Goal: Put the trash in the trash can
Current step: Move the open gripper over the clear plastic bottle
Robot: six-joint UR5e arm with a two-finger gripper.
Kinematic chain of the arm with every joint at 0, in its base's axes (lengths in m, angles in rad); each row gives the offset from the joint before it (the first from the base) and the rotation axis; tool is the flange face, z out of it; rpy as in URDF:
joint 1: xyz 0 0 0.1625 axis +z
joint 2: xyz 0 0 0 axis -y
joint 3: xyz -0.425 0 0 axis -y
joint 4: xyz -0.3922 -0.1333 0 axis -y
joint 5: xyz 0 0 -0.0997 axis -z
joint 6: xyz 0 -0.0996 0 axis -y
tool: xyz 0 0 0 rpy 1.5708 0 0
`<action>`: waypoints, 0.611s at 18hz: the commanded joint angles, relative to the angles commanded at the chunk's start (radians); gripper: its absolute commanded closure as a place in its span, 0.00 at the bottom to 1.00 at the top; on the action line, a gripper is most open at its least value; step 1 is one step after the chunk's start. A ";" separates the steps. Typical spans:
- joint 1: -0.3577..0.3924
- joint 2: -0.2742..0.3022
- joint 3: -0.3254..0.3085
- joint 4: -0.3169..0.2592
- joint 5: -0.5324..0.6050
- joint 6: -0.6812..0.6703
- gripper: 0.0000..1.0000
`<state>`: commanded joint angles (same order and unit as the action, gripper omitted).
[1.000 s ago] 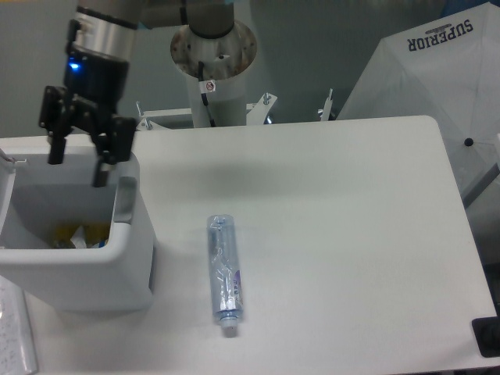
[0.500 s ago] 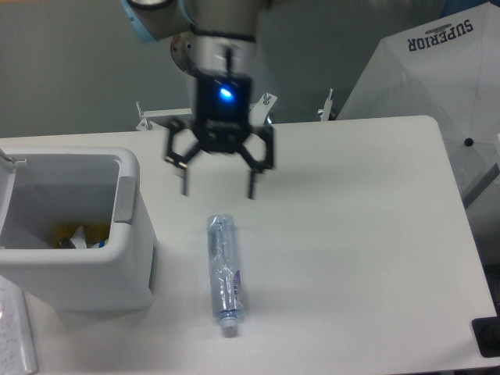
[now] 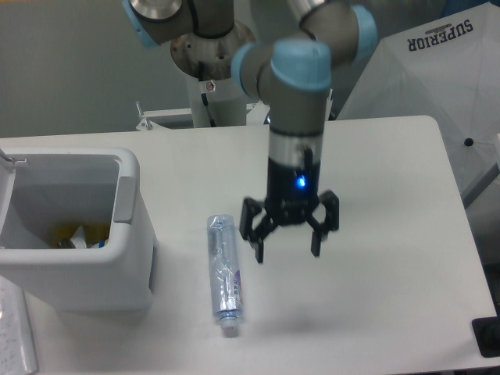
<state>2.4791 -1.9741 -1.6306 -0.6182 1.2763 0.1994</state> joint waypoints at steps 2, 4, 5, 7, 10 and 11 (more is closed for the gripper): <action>-0.022 -0.051 0.015 0.000 0.002 0.005 0.00; -0.064 -0.104 0.034 0.002 0.034 0.003 0.00; -0.087 -0.121 0.038 0.002 0.058 0.003 0.00; -0.115 -0.155 0.049 0.003 0.087 -0.003 0.00; -0.123 -0.195 0.075 0.002 0.098 -0.009 0.00; -0.129 -0.212 0.084 0.003 0.107 -0.009 0.00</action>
<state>2.3501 -2.1858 -1.5463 -0.6151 1.3836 0.1902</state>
